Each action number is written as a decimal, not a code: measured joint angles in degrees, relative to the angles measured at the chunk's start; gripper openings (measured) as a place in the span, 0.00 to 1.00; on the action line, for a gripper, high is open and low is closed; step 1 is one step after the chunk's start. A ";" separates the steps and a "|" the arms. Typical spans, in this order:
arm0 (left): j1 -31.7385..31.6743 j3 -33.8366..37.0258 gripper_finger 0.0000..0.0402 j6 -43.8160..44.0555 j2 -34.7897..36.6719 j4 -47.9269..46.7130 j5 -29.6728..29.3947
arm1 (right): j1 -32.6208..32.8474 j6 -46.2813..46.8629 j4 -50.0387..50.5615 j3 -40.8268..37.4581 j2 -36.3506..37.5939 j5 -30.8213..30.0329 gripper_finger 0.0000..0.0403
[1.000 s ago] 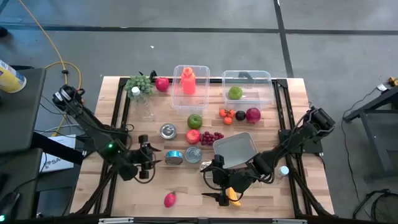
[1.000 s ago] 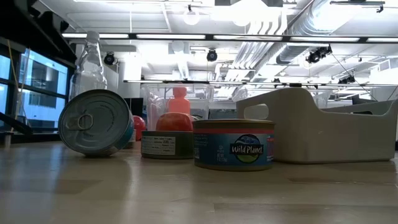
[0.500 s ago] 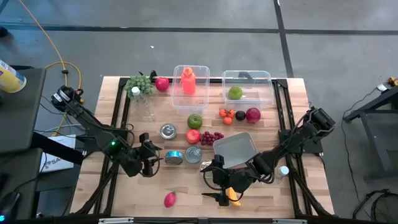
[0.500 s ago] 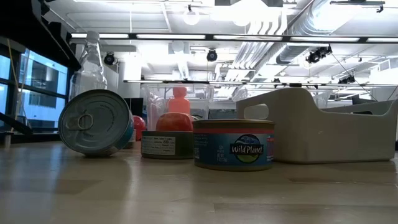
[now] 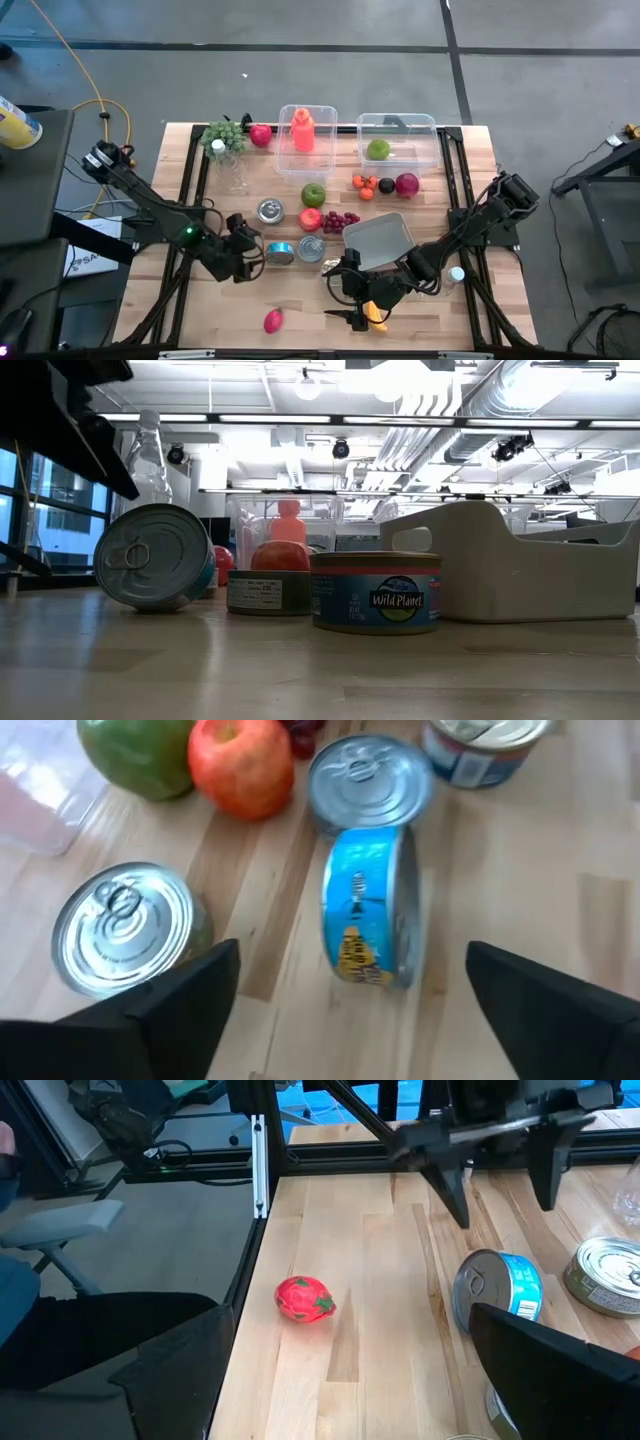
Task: Pick & Place Food Item
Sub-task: Put the blue tuna can into the gray bin
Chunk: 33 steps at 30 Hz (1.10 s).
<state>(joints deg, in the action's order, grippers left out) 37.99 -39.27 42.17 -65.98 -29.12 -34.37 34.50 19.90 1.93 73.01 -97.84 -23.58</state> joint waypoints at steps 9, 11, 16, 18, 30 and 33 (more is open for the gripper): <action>-3.83 0.02 0.98 -0.28 -3.39 2.99 -1.15 | 0.00 0.00 0.00 0.00 0.00 0.01 0.98; -4.21 0.02 0.98 -0.19 -3.59 3.87 -0.68 | 0.00 0.00 0.02 0.00 0.00 0.01 0.98; -4.21 0.02 0.98 -0.44 -4.89 8.31 2.76 | 0.00 0.00 0.04 0.00 0.00 0.01 0.98; -4.23 0.02 0.98 -2.03 -5.49 8.87 2.85 | -0.01 0.00 0.04 0.00 0.00 -0.01 0.98; -5.29 0.04 0.98 -8.11 -10.95 12.77 3.69 | 0.00 -0.05 0.15 -0.02 0.00 -0.01 0.98; -6.41 0.04 0.98 -8.27 -12.26 13.65 5.51 | -0.01 -0.17 0.11 -0.02 0.00 -0.01 0.98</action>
<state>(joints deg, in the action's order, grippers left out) 31.58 -39.22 33.90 -78.24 -15.47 -28.86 34.49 19.73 2.04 72.99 -97.84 -23.60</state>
